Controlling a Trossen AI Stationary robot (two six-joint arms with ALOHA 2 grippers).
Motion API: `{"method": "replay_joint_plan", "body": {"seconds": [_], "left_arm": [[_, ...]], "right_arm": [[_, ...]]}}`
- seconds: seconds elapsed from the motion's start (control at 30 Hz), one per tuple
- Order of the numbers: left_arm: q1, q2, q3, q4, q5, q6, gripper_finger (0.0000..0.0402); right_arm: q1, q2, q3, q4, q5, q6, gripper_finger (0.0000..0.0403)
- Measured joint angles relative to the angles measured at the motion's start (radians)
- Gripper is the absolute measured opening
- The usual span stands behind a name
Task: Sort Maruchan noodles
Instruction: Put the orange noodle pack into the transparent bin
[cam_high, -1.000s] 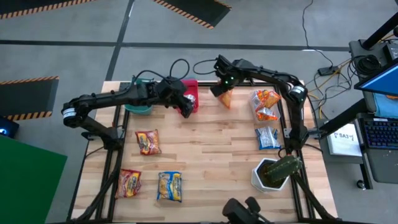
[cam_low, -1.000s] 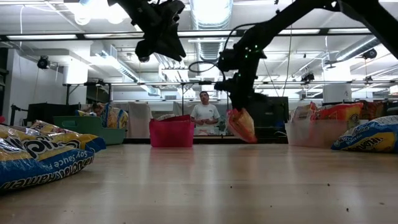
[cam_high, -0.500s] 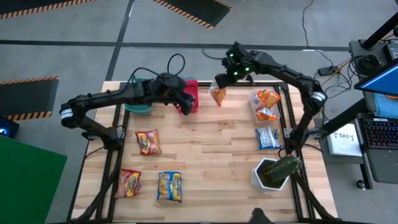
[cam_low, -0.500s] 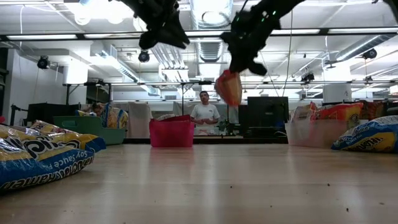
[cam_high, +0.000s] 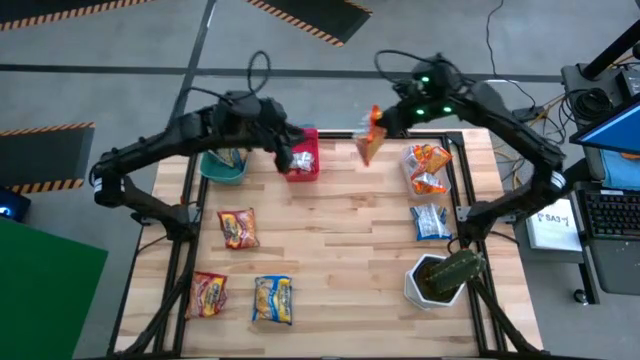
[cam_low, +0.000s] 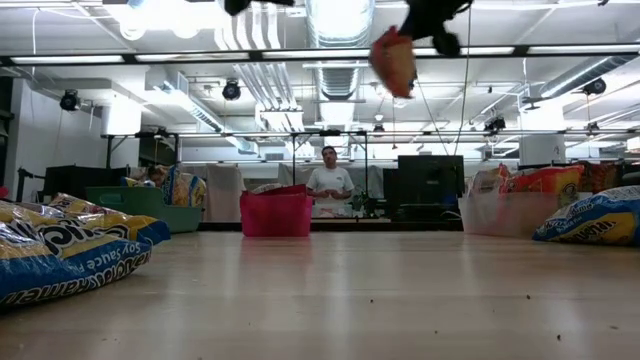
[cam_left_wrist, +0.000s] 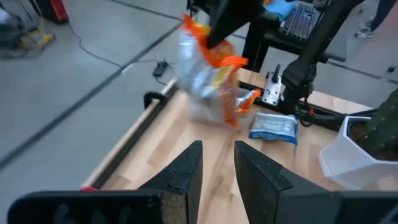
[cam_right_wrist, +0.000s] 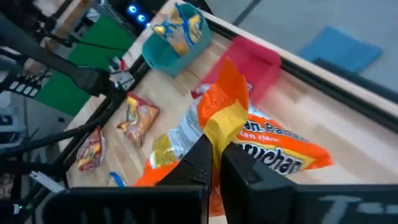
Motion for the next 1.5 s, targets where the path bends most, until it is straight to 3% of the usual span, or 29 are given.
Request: {"method": "replay_joint_plan", "body": {"seconds": [0.3,0.53,0.77,0.97,1.07,1.17,1.27,1.4,1.5], "left_arm": [[0.003,-0.019,0.086,-0.012,-0.141,0.113,0.0076],[0.003,0.001,0.073,0.075,-0.084,0.087,0.0076],[-0.002,0.036,0.014,0.267,0.153,0.029,0.0076],[0.004,0.073,-0.09,0.679,0.281,-0.11,0.0085],[0.021,0.091,-0.098,0.778,0.353,-0.175,0.0111],[0.025,0.102,-0.098,0.798,0.365,-0.197,0.0149],[0.023,0.106,-0.098,0.792,0.321,-0.173,0.0193],[0.025,0.106,-0.098,0.766,0.169,-0.143,0.0249],[0.034,0.106,-0.094,0.749,0.128,-0.138,0.028]], "right_arm": [[-0.123,-0.084,-0.001,-0.399,0.07,-0.003,0.0008],[-0.125,-0.115,-0.022,-0.358,0.022,-0.065,0.0009],[-0.098,-0.205,-0.141,0.034,-0.31,-0.106,0.0009],[-0.037,-0.23,-0.284,0.618,-0.489,0.057,0.0009],[-0.013,-0.205,-0.333,0.935,-0.574,0.183,0.0009],[-0.003,-0.167,-0.369,1.18,-0.544,0.317,0.0009],[0.0,-0.119,-0.377,1.317,-0.472,0.418,0.0009],[0.001,-0.07,-0.362,1.332,-0.422,0.457,0.0009],[0.005,-0.041,-0.36,1.332,-0.361,0.462,0.0009]]}}
